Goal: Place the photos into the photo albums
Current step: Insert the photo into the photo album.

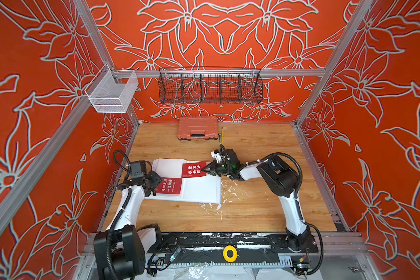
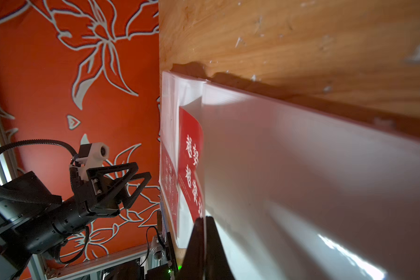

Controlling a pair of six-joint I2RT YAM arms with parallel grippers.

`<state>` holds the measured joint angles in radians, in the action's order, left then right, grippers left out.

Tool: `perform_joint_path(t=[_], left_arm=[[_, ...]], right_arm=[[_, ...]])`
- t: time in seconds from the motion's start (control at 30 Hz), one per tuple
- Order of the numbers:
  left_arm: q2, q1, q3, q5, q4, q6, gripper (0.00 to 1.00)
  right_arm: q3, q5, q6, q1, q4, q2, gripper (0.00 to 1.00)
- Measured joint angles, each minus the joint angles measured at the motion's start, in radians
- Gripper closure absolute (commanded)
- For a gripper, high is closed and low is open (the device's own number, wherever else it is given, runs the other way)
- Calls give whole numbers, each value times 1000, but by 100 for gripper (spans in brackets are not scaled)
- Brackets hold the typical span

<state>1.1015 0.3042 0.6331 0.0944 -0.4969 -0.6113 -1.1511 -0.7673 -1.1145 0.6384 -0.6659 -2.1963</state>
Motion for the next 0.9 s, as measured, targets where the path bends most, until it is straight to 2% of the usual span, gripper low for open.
perform_joint_path(t=[0.37, 0.9], left_arm=[[23, 3, -34, -8, 39, -4, 32], [23, 3, -73, -6, 62, -3, 32]], right_arm=[[-37, 25, -61, 18, -63, -50, 100], [-113, 93, -81, 52, 4, -59, 100]])
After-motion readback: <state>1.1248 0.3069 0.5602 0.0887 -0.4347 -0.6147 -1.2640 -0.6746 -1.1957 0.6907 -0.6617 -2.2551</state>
